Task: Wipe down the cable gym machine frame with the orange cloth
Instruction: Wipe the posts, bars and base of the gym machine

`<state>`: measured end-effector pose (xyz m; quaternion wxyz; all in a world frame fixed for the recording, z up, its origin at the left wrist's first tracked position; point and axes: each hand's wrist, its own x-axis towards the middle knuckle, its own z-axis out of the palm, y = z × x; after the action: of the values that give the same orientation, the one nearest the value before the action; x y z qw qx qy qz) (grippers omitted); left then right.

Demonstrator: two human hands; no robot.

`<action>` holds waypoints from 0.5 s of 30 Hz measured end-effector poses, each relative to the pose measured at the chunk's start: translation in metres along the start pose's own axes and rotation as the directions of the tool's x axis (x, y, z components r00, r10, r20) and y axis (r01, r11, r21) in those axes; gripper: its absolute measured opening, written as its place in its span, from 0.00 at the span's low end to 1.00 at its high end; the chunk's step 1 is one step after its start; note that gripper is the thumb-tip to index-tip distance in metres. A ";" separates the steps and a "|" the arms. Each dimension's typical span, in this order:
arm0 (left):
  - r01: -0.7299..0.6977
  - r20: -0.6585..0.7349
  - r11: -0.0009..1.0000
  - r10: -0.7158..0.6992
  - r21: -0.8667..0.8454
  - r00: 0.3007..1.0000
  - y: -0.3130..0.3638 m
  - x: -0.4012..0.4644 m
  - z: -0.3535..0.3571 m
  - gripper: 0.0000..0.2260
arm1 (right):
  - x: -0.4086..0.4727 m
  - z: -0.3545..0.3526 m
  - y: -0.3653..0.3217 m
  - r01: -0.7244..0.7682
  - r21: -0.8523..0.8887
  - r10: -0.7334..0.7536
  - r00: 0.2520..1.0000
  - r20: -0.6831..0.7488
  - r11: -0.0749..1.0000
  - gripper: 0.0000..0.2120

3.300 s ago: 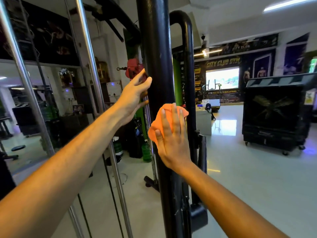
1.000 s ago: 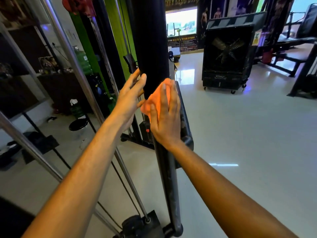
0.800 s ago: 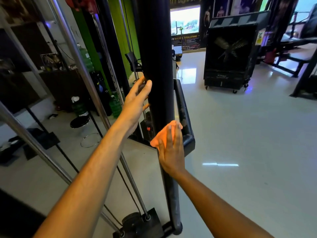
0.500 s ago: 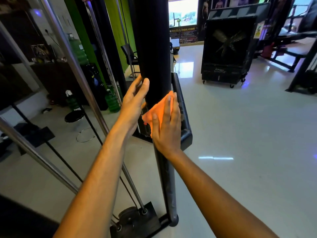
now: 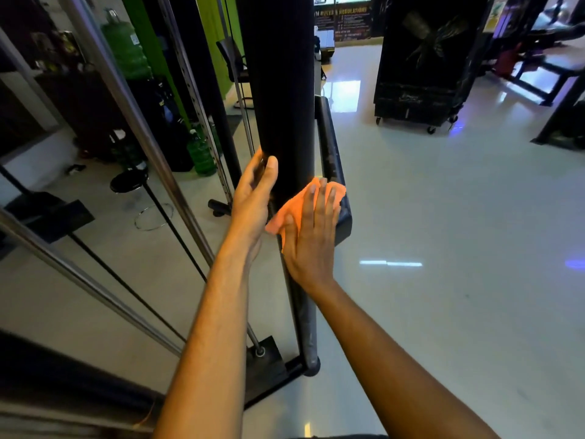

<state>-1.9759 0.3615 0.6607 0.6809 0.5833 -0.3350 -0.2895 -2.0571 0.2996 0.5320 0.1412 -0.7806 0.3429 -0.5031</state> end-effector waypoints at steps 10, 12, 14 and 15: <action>0.025 -0.028 0.999 -0.024 0.041 0.999 -0.029 -0.009 0.003 0.30 | -0.080 0.011 0.057 0.018 -0.242 0.044 0.968 0.248 0.970 0.35; 0.046 -0.024 0.998 -0.045 0.038 0.999 -0.035 -0.011 0.002 0.30 | -0.084 0.008 0.061 0.015 -0.248 0.055 0.960 0.274 0.969 0.35; 0.066 -0.022 0.997 -0.065 0.030 0.998 -0.039 -0.014 0.000 0.30 | -0.069 0.007 0.051 -0.005 -0.211 0.055 0.971 0.233 0.977 0.36; 0.078 -0.023 0.997 -0.077 0.025 0.997 -0.040 -0.015 0.000 0.30 | -0.056 0.006 0.043 -0.021 -0.181 0.057 0.979 0.196 0.983 0.37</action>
<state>-1.9854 0.3670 0.6190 0.6652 0.6080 -0.3082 -0.3047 -2.0831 0.3055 0.4665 0.1147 -0.8297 0.3858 -0.3867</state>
